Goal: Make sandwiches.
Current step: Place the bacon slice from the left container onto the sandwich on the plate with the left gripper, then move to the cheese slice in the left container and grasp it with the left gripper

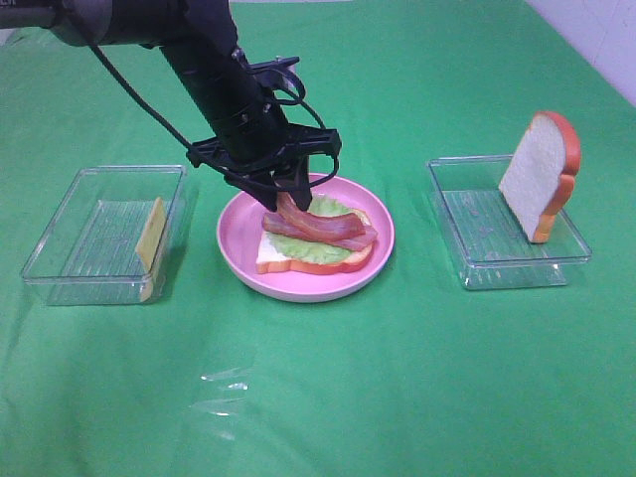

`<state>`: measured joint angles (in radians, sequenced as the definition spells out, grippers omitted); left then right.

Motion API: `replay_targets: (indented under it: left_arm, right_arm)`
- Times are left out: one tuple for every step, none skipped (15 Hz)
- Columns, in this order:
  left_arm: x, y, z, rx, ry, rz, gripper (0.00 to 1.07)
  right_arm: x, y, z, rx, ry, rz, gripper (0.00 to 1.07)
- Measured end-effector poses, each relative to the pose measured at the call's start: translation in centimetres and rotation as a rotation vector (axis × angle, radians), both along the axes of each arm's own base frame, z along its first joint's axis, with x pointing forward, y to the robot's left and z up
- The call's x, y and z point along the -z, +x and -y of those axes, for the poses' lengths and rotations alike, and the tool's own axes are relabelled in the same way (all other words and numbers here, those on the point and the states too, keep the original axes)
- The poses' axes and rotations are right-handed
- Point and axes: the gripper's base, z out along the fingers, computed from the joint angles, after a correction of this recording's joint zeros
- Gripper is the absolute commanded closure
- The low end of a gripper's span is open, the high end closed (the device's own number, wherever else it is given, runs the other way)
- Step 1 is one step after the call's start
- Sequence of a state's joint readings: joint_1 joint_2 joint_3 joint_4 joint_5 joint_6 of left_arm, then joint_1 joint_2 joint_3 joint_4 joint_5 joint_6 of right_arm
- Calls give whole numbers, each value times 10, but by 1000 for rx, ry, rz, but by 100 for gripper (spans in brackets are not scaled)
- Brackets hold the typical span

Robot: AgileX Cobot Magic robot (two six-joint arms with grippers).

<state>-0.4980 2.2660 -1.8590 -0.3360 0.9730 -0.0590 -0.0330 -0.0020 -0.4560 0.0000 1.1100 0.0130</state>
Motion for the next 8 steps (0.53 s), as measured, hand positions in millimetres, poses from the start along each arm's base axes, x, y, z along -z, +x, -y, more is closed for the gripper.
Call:
replay_targets:
  left_arm:
    - [0,0,0,-5,1,-4,13]
    - [-2,-1,0,0,5,-9,5]
    - [-10,-2,-1,11,8,-15,5]
    - [-24,-3,-1,25,4,-5,5]
    - [-34,-3,-1,37,5,4,5]
    - [-55,-6,-3,59,12,21,5]
    - [-74,-7,-5,81,18,45,5]
    - [-96,-6,-14,74,28,94,5]
  right_arm:
    - [0,0,0,0,0,0,30]
    - [0,0,0,0,0,0,30]
    - [0,0,0,0,0,0,30]
    - [0,0,0,0,0,0,30]
    - [0,0,0,0,0,0,30]
    - [0,0,0,0,0,0,30]
    - [0,0,0,0,0,0,30]
    - [0,0,0,0,0,0,30]
